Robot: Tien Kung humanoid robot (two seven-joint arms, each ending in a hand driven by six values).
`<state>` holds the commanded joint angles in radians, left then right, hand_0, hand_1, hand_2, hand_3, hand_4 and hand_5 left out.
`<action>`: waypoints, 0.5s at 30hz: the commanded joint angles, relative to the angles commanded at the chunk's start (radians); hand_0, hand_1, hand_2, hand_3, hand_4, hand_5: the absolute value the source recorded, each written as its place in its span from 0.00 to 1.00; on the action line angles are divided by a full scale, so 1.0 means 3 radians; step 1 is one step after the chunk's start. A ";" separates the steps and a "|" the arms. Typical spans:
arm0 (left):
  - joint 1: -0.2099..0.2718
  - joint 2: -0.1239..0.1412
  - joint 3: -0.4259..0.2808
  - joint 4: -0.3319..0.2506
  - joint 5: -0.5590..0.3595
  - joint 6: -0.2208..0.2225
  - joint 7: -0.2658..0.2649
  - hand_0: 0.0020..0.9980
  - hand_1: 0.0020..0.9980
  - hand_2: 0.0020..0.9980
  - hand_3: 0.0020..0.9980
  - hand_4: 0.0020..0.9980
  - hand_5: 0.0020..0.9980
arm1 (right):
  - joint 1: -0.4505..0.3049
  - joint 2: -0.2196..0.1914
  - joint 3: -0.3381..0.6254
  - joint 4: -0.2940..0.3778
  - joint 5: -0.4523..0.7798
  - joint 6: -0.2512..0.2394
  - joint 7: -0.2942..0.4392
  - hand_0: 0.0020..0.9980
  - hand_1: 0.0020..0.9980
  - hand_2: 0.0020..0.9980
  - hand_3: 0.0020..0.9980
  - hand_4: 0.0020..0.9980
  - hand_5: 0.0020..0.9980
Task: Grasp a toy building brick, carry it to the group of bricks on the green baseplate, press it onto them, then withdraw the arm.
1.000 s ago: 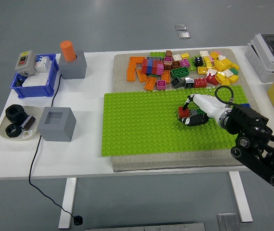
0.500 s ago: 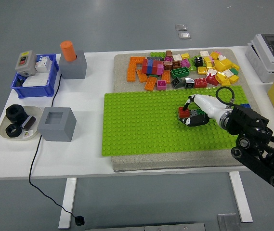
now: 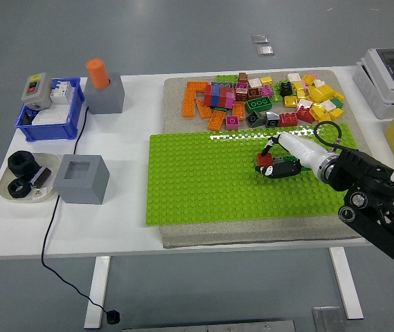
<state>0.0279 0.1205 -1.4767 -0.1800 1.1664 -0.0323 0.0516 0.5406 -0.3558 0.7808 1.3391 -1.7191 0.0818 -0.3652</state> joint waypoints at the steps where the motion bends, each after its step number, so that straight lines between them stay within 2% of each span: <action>1: -0.0001 0.0000 -0.0001 0.0000 -0.0001 0.0000 0.0000 0.59 0.62 0.54 0.59 0.73 0.18 | -0.0002 -0.0006 0.0013 0.0012 0.0022 -0.0002 0.0004 0.97 0.90 0.91 0.66 0.74 0.44; 15: -0.0017 -0.0004 -0.0016 0.0000 0.0009 0.0000 -0.0006 0.59 0.62 0.54 0.60 0.73 0.18 | -0.0018 -0.0058 0.0136 0.0167 0.0096 -0.0042 0.0060 0.97 0.90 0.90 0.66 0.74 0.45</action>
<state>0.0228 0.1194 -1.4814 -0.1800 1.1689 -0.0322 0.0497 0.5353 -0.3733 0.8217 1.3891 -1.6903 0.0693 -0.3473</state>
